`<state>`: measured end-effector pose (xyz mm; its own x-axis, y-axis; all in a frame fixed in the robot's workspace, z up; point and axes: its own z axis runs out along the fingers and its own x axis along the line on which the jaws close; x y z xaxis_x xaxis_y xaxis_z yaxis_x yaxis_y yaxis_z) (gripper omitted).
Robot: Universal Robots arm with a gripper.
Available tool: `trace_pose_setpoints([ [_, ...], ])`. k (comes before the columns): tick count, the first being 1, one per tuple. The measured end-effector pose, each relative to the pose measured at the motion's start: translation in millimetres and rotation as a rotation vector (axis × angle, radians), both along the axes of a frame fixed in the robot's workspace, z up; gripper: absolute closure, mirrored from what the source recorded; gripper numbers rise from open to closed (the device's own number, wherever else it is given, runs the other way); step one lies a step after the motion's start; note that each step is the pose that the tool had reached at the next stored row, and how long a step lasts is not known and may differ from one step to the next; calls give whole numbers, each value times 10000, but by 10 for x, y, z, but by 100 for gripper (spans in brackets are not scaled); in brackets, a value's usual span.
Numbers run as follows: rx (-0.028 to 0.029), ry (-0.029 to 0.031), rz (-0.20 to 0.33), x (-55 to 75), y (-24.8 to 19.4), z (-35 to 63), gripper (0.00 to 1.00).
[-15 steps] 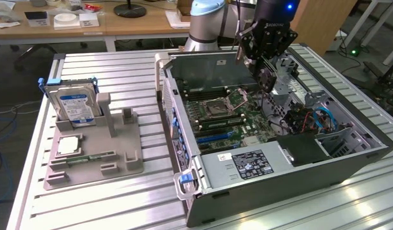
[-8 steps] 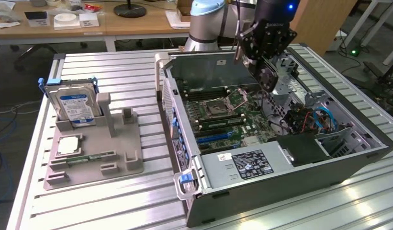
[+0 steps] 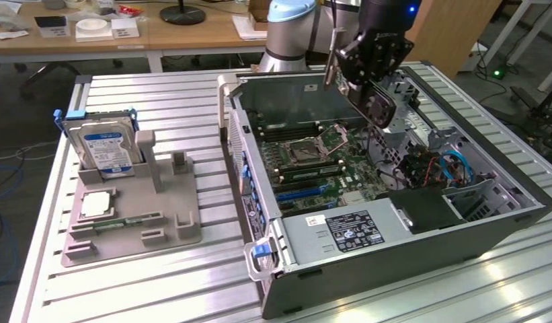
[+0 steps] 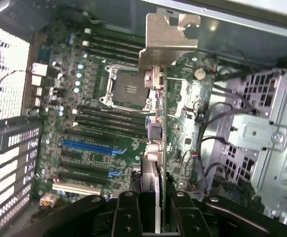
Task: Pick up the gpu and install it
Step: 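Insert the gpu into the slot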
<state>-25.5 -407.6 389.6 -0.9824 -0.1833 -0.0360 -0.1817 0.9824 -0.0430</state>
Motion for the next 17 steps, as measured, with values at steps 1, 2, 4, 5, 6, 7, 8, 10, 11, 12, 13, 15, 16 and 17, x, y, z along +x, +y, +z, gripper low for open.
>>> trace_pose_setpoints([
  [1, 0, 1, 181, 0, 0, 0, 72],
  [2, -1, 0, 360, 0, 0, 0, 72],
  [4, -1, 1, 735, 0, 0, 0, 72],
  [5, -1, 0, 911, 0, 0, 0, 72],
  [6, 0, 0, 1077, 0, 0, 0, 72],
  [7, 0, 0, 1253, 0, 0, 0, 72],
  [8, 0, 0, 1434, 0, 0, -1, 72],
  [10, -1, 0, 1794, 0, 0, -2, 72],
  [11, -1, 0, 1973, 0, 0, -2, 72],
  [12, -1, 0, 2152, 0, 0, -3, 72],
  [13, 0, 0, 2349, 0, 0, -3, 72],
  [15, -1, 1, 2708, 0, 0, -4, 72],
  [16, -1, 0, 2888, 0, 0, -4, 72],
  [17, -1, 0, 3068, 0, 0, -4, 72],
])
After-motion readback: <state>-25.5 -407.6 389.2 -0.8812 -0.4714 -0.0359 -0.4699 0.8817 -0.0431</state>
